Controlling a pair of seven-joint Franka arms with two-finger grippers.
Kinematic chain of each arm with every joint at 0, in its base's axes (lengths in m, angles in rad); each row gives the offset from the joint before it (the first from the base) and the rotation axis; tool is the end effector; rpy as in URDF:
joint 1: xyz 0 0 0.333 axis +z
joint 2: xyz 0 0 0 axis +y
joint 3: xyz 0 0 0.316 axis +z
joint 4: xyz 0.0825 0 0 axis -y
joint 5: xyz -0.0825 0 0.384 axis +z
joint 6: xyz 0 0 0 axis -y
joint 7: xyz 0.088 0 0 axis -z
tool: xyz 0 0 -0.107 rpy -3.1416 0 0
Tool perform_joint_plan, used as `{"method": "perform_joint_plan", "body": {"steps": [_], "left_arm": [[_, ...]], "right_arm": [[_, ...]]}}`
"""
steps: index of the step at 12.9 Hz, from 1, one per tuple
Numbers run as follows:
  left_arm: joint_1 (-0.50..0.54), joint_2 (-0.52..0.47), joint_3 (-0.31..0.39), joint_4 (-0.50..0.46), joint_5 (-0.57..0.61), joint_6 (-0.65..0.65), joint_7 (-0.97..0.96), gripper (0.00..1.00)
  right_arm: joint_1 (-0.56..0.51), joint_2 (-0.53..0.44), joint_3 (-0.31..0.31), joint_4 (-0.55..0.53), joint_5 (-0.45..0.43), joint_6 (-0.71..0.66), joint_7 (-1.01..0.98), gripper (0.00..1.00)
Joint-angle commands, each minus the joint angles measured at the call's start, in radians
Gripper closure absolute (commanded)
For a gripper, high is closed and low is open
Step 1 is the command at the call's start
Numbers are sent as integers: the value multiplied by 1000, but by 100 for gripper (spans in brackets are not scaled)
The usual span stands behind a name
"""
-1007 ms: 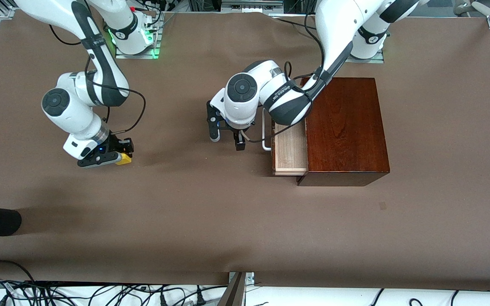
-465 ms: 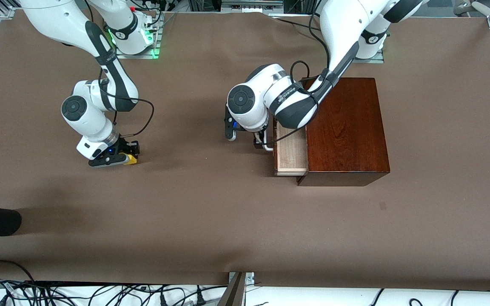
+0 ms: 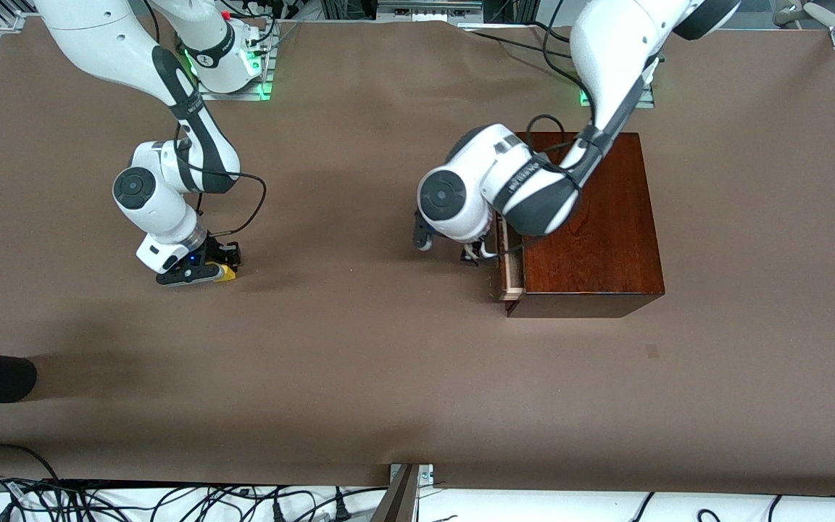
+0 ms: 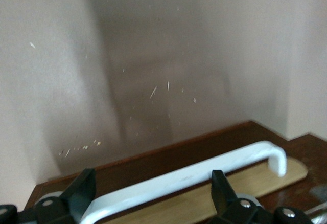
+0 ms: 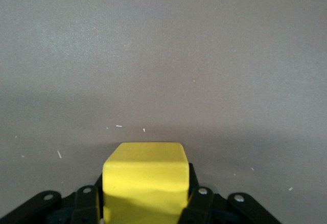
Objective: Open drawer, take yellow block, close drawer
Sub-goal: 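Push the drawer shut with the left gripper while the right gripper sets the cube down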
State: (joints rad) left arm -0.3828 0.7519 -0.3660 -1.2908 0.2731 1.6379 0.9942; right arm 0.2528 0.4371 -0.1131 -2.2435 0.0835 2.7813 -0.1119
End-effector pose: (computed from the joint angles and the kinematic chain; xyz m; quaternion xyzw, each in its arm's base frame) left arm 0.5641 -0.4108 0.2948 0.6254 -0.7599 -0.1763 0.0191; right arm 0.5472 0.0717 0.1812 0.9942 0.0937 0.0525 0.0061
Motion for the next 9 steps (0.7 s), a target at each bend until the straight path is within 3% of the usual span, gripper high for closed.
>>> {"method": "perform_joint_plan", "body": {"steps": [1, 6, 9], "left_arm": [[24, -36, -5, -54, 25, -18, 61, 0], [22, -74, -5, -53, 25, -64, 47, 0], [39, -105, 2, -53, 25, -101, 46, 0]], "right_arm": [[-1, -35, 4, -7, -4, 14, 21, 0], [-33, -200, 38, 42, -10, -179, 12, 0], [-38, -277, 43, 204, -11, -507, 15, 0]]}}
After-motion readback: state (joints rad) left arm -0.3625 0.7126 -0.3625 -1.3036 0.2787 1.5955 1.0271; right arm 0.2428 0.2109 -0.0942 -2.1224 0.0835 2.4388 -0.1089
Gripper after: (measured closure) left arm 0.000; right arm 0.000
